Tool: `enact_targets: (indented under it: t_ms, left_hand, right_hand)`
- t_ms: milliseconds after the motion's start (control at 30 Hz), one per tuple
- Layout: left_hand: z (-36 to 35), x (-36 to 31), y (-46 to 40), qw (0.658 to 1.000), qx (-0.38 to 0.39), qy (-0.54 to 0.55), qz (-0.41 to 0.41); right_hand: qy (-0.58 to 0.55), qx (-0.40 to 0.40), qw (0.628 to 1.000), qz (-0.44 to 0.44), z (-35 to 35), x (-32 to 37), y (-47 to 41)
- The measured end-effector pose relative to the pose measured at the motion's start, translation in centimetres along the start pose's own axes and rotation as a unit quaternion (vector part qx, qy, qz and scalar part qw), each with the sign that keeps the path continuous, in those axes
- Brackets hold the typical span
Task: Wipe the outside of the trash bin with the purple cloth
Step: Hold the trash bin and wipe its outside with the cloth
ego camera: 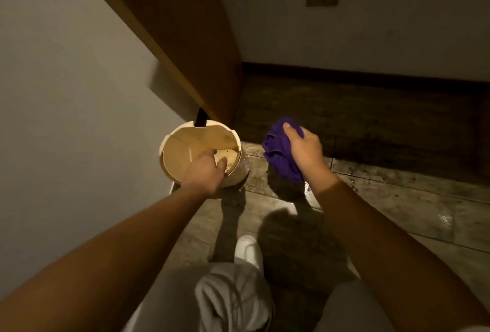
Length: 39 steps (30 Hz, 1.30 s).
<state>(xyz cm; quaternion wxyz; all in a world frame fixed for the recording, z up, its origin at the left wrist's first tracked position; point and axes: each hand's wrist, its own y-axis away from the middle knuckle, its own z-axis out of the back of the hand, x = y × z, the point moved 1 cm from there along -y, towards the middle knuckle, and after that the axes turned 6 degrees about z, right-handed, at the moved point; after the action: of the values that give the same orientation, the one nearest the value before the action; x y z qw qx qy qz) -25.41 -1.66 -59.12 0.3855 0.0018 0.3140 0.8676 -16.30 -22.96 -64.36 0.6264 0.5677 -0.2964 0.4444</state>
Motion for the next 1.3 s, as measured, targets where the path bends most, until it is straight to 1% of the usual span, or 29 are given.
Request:
enact_targets:
  t_ms: [100, 233, 300, 333, 433, 533, 633, 667, 733, 800, 867, 900, 967, 1000, 1033, 1100, 1133, 1167, 1200, 1233, 1267, 1300]
  left_hand:
    - [-4.4, 0.4, -5.5, 0.999, 0.000, -0.021, -0.026]
    - [-9.1, 0.6, -10.4, 0.998, 0.022, -0.031, -0.041]
    - [-10.4, 0.8, -11.5, 0.999, 0.044, 0.010, -0.029]
    - [-11.0, 1.0, -11.6, 0.998, 0.038, 0.033, -0.031]
    - [-10.3, 1.8, -11.0, 0.996, 0.005, 0.081, -0.041]
    - [-6.9, 1.8, -8.4, 0.994, -0.017, 0.093, -0.062]
    - [-4.0, 1.3, -6.3, 0.993, -0.008, 0.107, -0.052]
    - [-3.5, 1.2, -5.7, 0.990, 0.012, 0.135, -0.035]
    - [-3.5, 1.2, -5.0, 0.972, 0.049, 0.228, 0.005]
    - [-4.4, 1.3, -4.9, 0.953, 0.054, 0.298, 0.010]
    - [-5.4, 0.8, -4.8, 0.941, 0.049, 0.334, -0.015]
    - [-5.8, 0.4, -4.8, 0.938, 0.032, 0.342, -0.043]
    - [-6.6, 0.0, -5.0, 0.933, -0.021, 0.344, -0.105]
    - [-6.9, -0.1, -5.3, 0.931, -0.052, 0.340, -0.121]
    - [-7.1, 0.1, -5.8, 0.930, -0.077, 0.342, -0.114]
    - [-7.3, 1.1, -7.2, 0.906, -0.095, 0.407, -0.071]
    - [-7.6, 1.8, -7.7, 0.908, -0.104, 0.402, -0.065]
    - [-7.8, 2.6, -7.9, 0.917, -0.120, 0.376, -0.062]
    - [-7.8, 3.2, -7.7, 0.925, -0.142, 0.347, -0.054]
    - [-7.6, 4.0, -7.5, 0.918, -0.148, 0.367, -0.010]
    - [-7.6, 4.8, -7.4, 0.906, -0.147, 0.394, 0.041]
    - [-7.6, 5.6, -7.2, 0.899, -0.151, 0.405, 0.073]
  right_hand:
    - [-0.014, 0.026, 0.999, 0.035, -2.4, -4.5, -3.7]
    - [0.017, 0.048, 0.996, 0.072, -4.1, -8.5, -7.5]
    - [0.016, 0.052, 0.995, 0.085, -4.1, -9.3, -8.3]
    - [0.010, 0.055, 0.994, 0.097, -3.9, -9.5, -8.5]
    - [-0.016, 0.066, 0.990, 0.122, -2.8, -8.4, -8.3]
    - [-0.059, 0.060, 0.988, 0.133, -1.2, -4.8, -7.2]
    - [-0.069, 0.038, 0.982, 0.169, -0.4, -0.3, -5.9]
    - [-0.059, 0.030, 0.979, 0.192, -0.7, 0.8, -5.6]
    - [-0.022, 0.019, 0.969, 0.245, -1.8, 2.1, -5.1]
    - [0.011, 0.020, 0.958, 0.286, -3.4, 1.8, -4.6]
    - [0.032, 0.031, 0.950, 0.309, -5.6, 0.3, -3.9]
    - [0.039, 0.043, 0.946, 0.320, -6.8, -0.3, -3.5]
    - [0.065, 0.071, 0.928, 0.360, -9.3, -1.4, -2.5]
    - [0.097, 0.084, 0.915, 0.382, -10.5, -2.0, -2.2]
    - [0.132, 0.090, 0.904, 0.397, -11.6, -2.6, -2.0]
    - [0.199, 0.072, 0.880, 0.426, -12.9, -4.3, -1.6]
    - [0.227, 0.053, 0.866, 0.442, -13.3, -5.2, -1.5]
    - [0.249, 0.034, 0.855, 0.453, -13.6, -6.1, -1.6]
    - [0.265, 0.017, 0.852, 0.451, -13.8, -7.0, -1.9]
    - [0.277, 0.001, 0.858, 0.433, -13.6, -8.0, -2.5]
    - [0.291, -0.015, 0.868, 0.402, -13.2, -8.9, -3.3]
    - [0.309, -0.032, 0.879, 0.362, -12.4, -9.9, -4.3]
